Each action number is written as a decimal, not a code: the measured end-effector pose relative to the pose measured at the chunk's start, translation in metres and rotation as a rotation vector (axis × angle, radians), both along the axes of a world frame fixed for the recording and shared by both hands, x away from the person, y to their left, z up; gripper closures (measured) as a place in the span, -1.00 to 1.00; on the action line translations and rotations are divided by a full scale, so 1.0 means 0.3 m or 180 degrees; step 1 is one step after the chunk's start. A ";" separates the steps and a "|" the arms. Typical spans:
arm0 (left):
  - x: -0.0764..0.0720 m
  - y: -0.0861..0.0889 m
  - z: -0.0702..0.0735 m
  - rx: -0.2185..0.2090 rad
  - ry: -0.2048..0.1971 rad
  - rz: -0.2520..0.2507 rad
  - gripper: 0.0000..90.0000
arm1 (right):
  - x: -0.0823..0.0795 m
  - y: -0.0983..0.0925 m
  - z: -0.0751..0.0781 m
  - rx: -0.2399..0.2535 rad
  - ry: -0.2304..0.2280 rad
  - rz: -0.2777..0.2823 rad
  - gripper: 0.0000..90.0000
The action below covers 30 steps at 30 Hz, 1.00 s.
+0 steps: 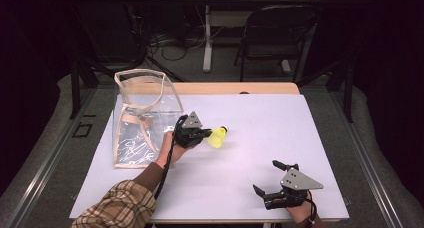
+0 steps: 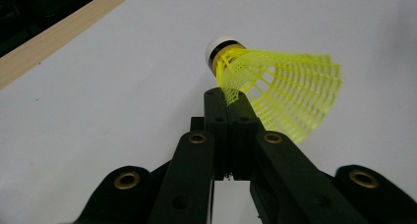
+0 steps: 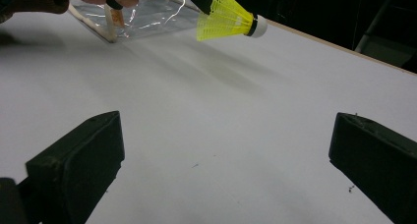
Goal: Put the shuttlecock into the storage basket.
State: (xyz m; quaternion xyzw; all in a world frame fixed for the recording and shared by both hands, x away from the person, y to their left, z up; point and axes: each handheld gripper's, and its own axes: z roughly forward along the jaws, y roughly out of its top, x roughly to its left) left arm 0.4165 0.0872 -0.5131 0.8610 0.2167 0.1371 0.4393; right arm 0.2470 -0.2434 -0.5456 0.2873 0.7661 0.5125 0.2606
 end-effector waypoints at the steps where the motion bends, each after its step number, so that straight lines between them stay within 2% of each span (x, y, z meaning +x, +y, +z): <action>1: -0.001 0.005 0.003 -0.0013 -0.0002 0.0018 0.99 | 0.000 0.000 0.000 -0.0005 -0.0003 0.0000 -1.00; 16: 0.001 0.066 0.039 -0.0123 -0.0018 0.0235 0.99 | 0.002 0.002 -0.002 0.0011 -0.0004 -0.0010 -1.00; 30: 0.005 0.106 0.075 -0.0209 -0.0027 0.0368 0.99 | 0.002 0.002 -0.002 -0.0005 0.0002 -0.0011 -1.00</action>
